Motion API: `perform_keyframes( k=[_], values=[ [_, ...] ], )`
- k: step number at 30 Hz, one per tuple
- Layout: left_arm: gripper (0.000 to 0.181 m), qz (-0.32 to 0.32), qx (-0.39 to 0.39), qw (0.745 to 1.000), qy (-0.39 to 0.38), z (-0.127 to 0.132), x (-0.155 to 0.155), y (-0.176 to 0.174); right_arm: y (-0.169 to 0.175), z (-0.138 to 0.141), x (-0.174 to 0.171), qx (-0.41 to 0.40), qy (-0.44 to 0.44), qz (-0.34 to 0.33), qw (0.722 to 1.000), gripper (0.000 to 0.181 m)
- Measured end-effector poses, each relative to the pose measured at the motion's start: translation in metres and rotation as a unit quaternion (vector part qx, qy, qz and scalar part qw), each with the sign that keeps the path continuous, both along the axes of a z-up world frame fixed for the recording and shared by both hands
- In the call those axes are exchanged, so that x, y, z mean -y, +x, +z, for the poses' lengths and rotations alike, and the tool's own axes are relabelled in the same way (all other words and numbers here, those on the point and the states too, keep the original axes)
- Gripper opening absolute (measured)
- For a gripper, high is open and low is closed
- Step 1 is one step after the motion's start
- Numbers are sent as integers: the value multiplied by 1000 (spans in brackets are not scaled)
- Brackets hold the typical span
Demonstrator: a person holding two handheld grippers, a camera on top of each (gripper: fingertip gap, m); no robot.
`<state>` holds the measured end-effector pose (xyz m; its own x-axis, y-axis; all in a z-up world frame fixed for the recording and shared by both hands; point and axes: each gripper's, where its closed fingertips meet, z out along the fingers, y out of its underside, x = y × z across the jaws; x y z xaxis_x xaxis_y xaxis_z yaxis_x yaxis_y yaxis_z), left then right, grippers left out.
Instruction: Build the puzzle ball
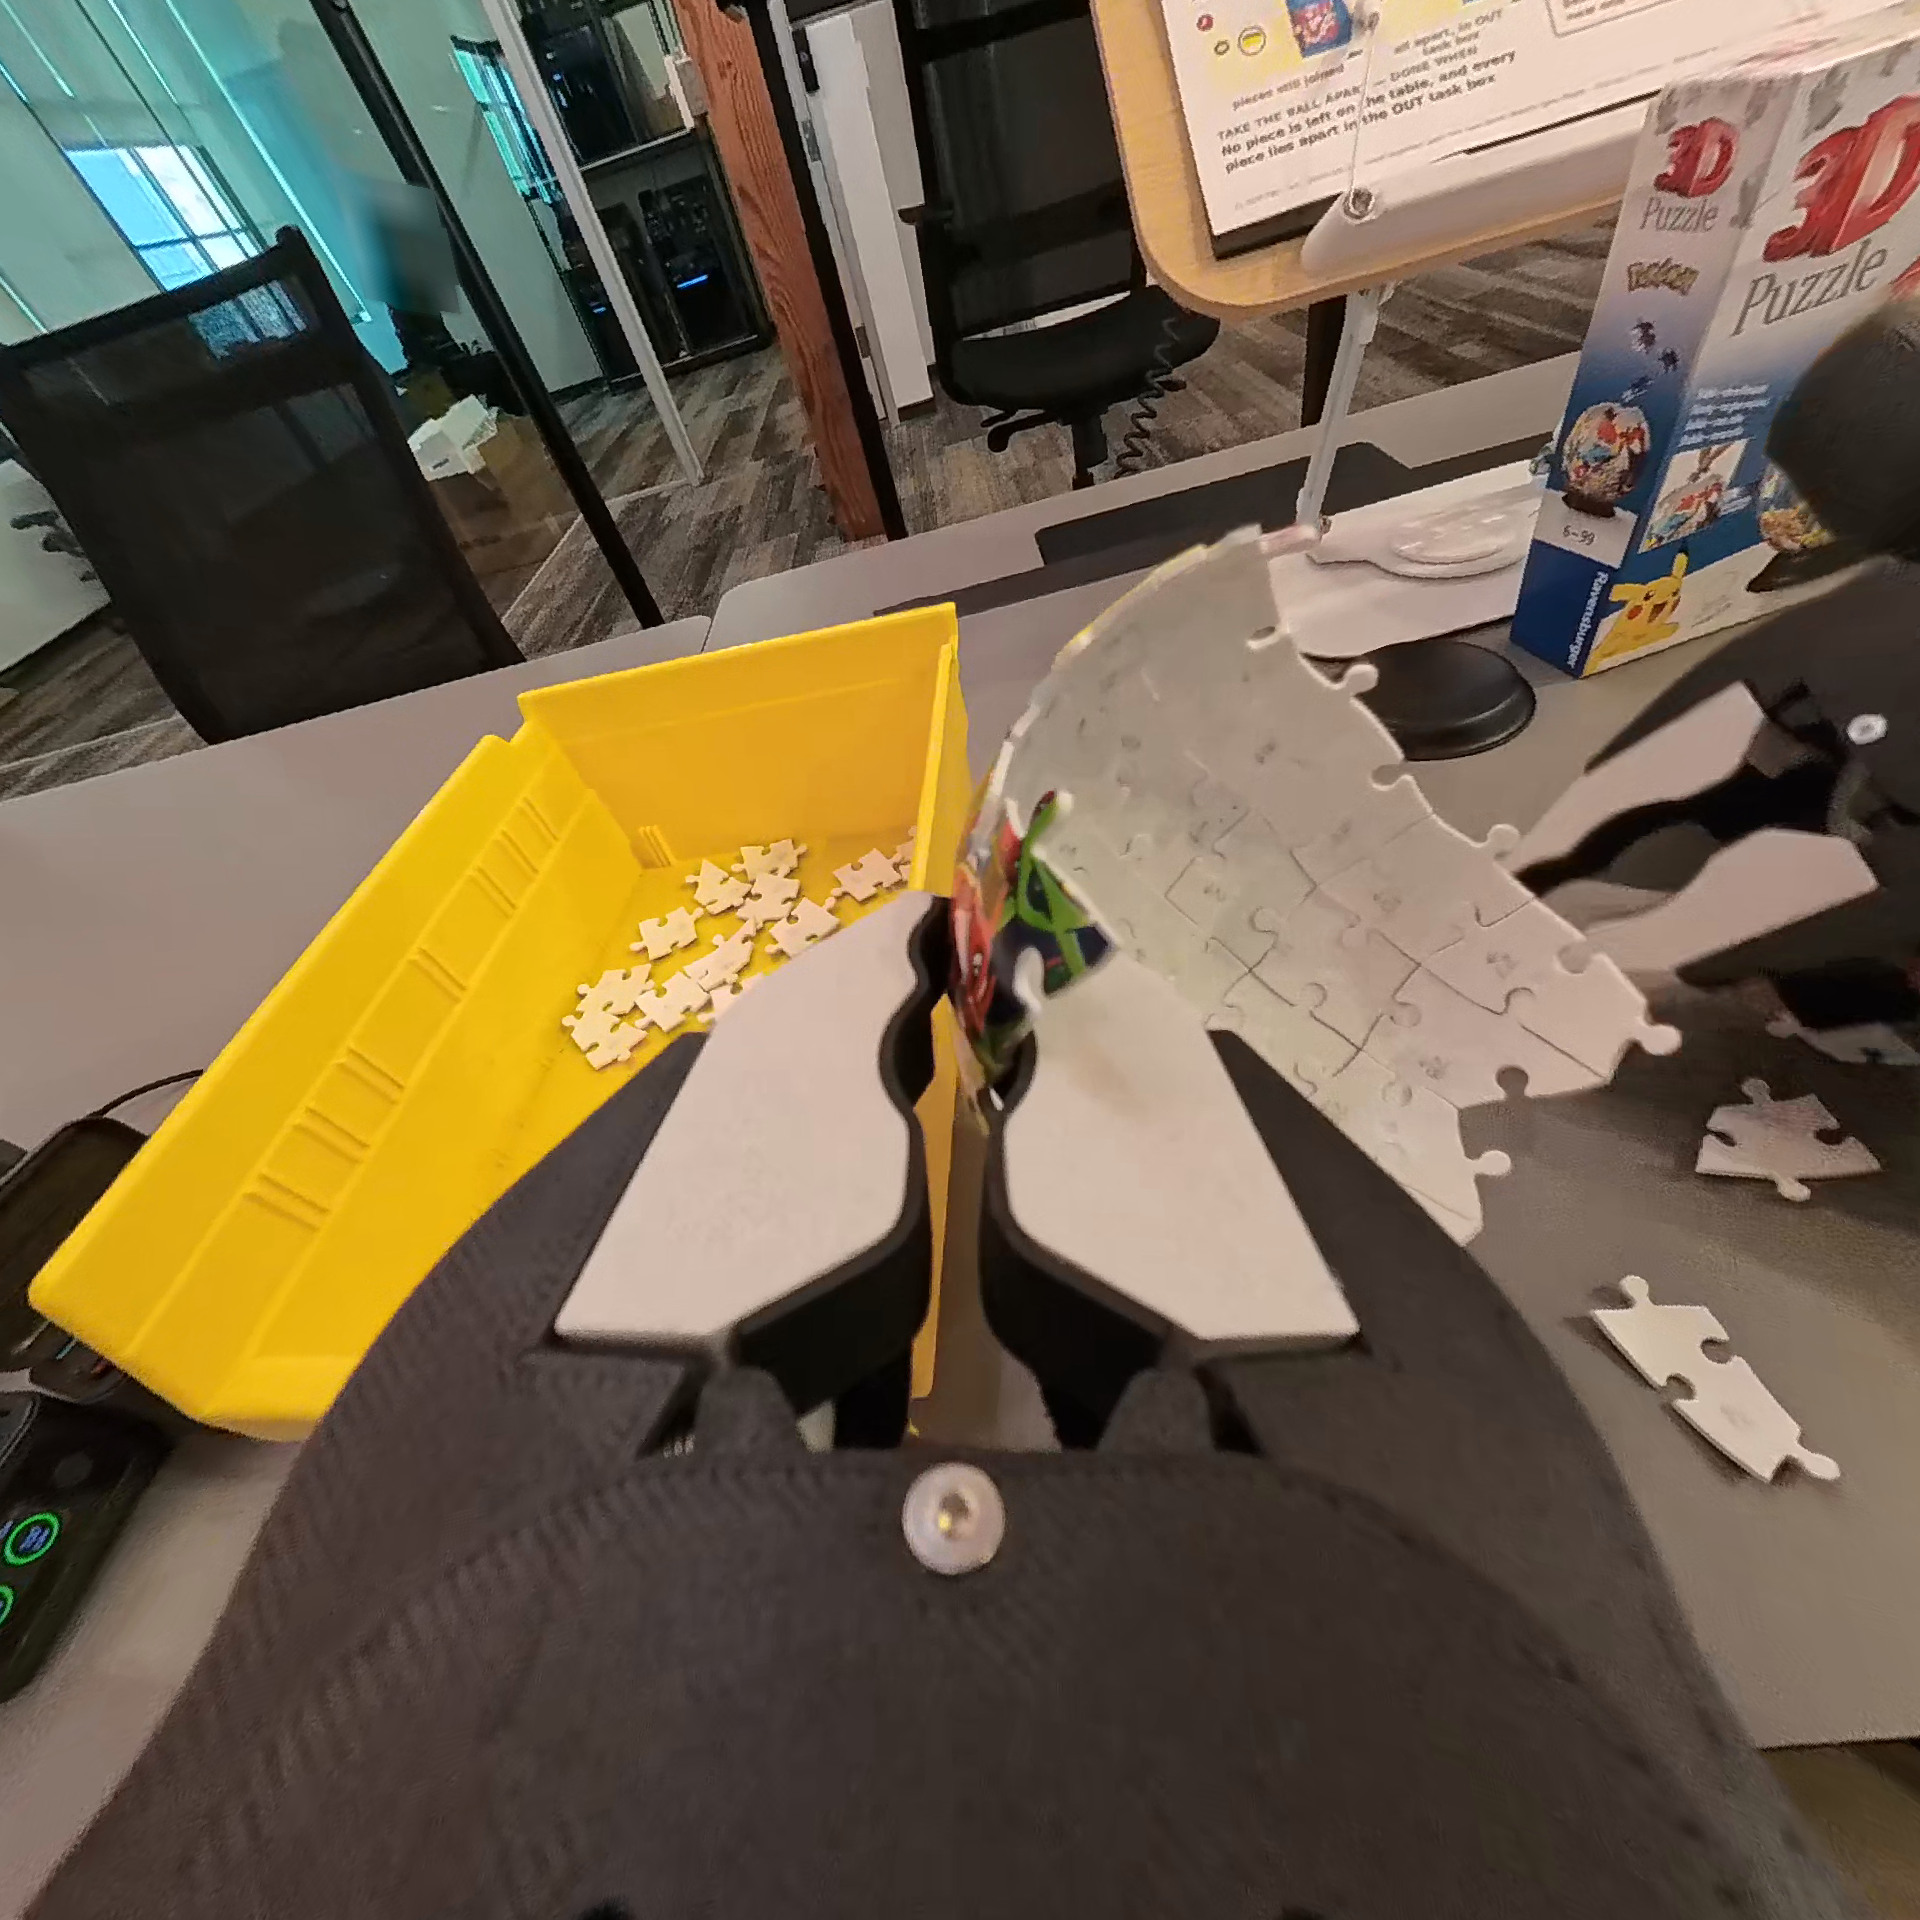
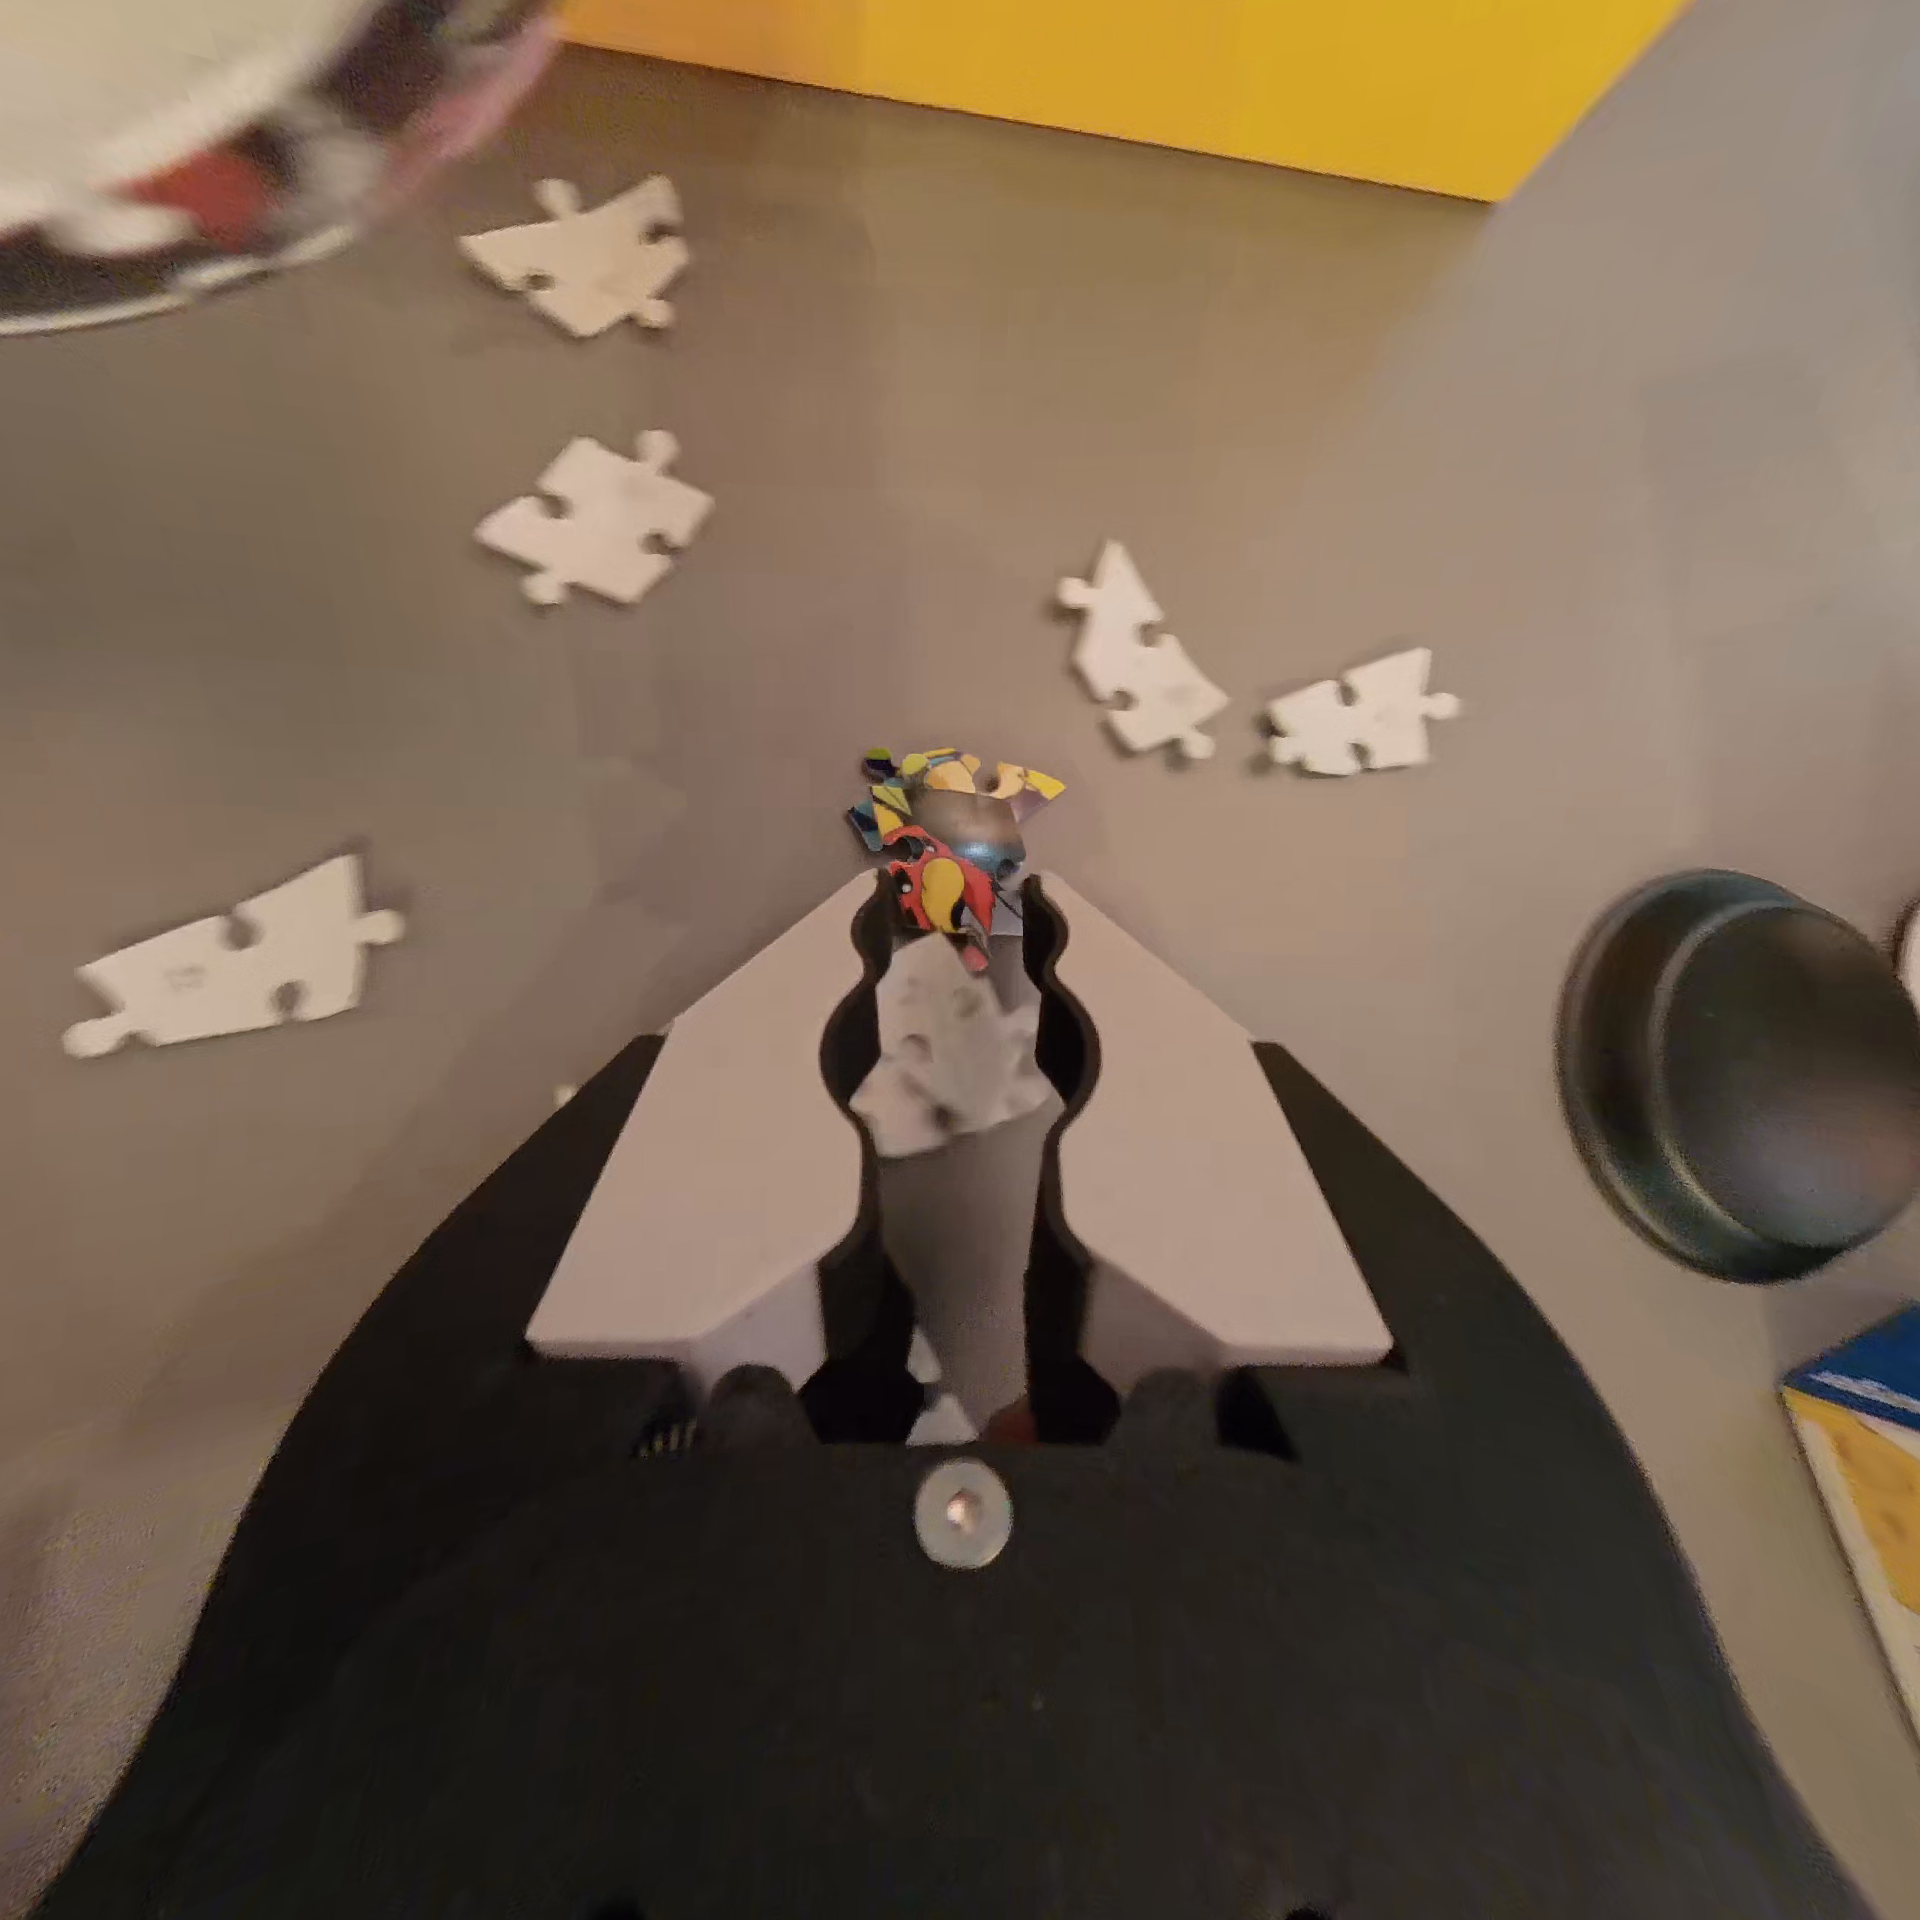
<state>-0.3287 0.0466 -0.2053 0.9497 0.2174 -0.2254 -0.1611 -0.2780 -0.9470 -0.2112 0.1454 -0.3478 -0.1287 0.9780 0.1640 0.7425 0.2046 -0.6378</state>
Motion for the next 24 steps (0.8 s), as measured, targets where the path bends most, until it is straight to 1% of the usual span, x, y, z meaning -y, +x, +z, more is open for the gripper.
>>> perform_keyframes(
  k=[2,4,7,9,12,16,18,24],
  values=[
    [3,-4,1,1000,-4,-3,-1,2,2,5,-13,-3,-8,-14,1000,27],
    [3,-7,-1,1000,-8,-5,-3,3,10,17,-16,-18,-19,-12,1000,29],
    [3,-5,-10,1000,-11,-4,-3,3,38,26,3,14,-52,37,998,31],
    [3,0,-13,1000,-10,-3,-2,-1,56,24,22,44,-85,64,993,34],
    [3,1,7,1000,-7,-4,-3,-3,67,13,35,58,-86,74,992,34],
    [3,-5,0,1000,-9,-4,-6,1,70,-2,46,90,-85,83,989,29],
    [3,-8,-1,1000,-10,-4,-8,4,70,-3,49,91,-85,83,989,26],
    [3,-30,-3,999,-22,-14,-19,20,75,-2,56,92,-95,90,987,25]
  ],
)
